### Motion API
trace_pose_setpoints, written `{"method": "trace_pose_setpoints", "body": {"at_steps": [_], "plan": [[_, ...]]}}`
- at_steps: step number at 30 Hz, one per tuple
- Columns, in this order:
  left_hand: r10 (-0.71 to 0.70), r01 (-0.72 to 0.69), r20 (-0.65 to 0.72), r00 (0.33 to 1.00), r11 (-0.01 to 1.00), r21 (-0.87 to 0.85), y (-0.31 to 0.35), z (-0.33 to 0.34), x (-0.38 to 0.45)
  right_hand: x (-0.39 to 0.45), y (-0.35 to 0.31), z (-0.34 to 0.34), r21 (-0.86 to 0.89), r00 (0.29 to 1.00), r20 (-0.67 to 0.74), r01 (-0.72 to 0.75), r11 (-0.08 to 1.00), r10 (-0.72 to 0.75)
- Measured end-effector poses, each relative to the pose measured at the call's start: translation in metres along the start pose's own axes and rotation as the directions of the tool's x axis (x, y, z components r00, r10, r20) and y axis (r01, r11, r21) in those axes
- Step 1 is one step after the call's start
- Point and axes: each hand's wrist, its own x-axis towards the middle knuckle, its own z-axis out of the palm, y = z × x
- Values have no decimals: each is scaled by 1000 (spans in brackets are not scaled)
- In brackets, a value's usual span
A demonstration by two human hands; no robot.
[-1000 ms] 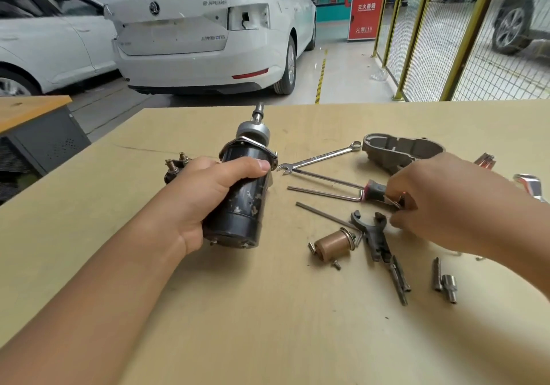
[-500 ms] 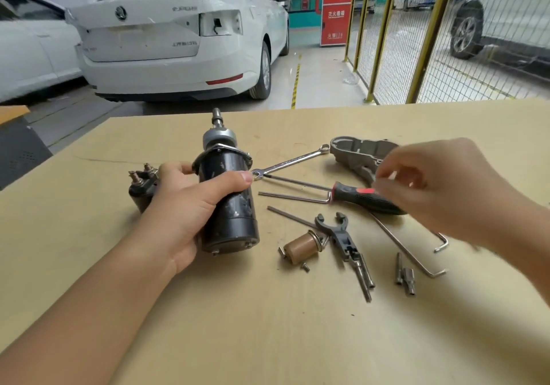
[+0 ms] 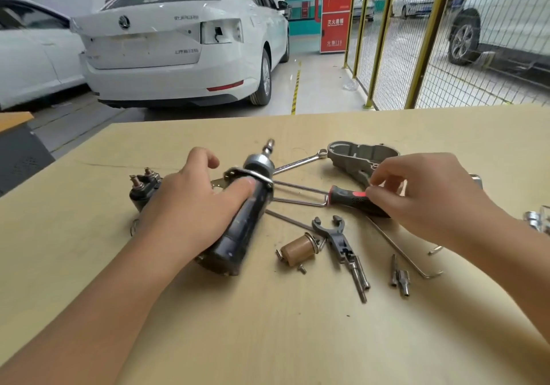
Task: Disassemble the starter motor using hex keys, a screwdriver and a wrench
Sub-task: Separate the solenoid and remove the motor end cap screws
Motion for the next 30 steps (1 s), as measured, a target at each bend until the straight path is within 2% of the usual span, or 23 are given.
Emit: {"method": "trace_pose_setpoints", "body": {"at_steps": [2,8,10,12,14,16,17,21,23,25,27,30], "plan": [[1,-1,-24,1000,1000,8,-7,-1,7,0,-1,4,-7,1000,7,11,1000,-11],[18,-19,89,996,1000,9,-21,2,13,-4,-9,11,-36,999,16,46,998,-45],[35,-15,148,988,991,-132,-21,-11,14,-5,-11,12,-27,998,11,55,998,-54],[174,-119,220,960,963,-244,-27,-32,15,-5,-12,13,-20,998,7,57,998,-57],[387,-308,370,845,916,-256,-35,-56,13,-5,-11,13,-19,998,-8,57,998,-57],[473,-379,549,689,881,-282,-39,-68,8,-5,-12,12,-24,998,-29,50,998,-50],[482,-399,589,648,874,-277,-40,-69,6,-5,-11,12,-20,998,-31,48,999,-48],[542,-541,507,670,824,-165,-33,-64,3,-5,-11,13,45,998,-17,54,998,-53],[580,-616,504,640,780,-115,-30,-65,0,-5,-10,13,56,998,-23,57,997,-56],[668,-752,482,567,659,-29,-26,-62,-10,-5,-9,13,58,998,-29,57,997,-55],[797,-881,397,454,467,70,-20,-51,-24,-4,-8,13,70,998,-30,51,996,-49],[916,-950,254,310,288,124,-14,-34,-36,-2,-6,14,79,999,-10,49,996,-48]]}}
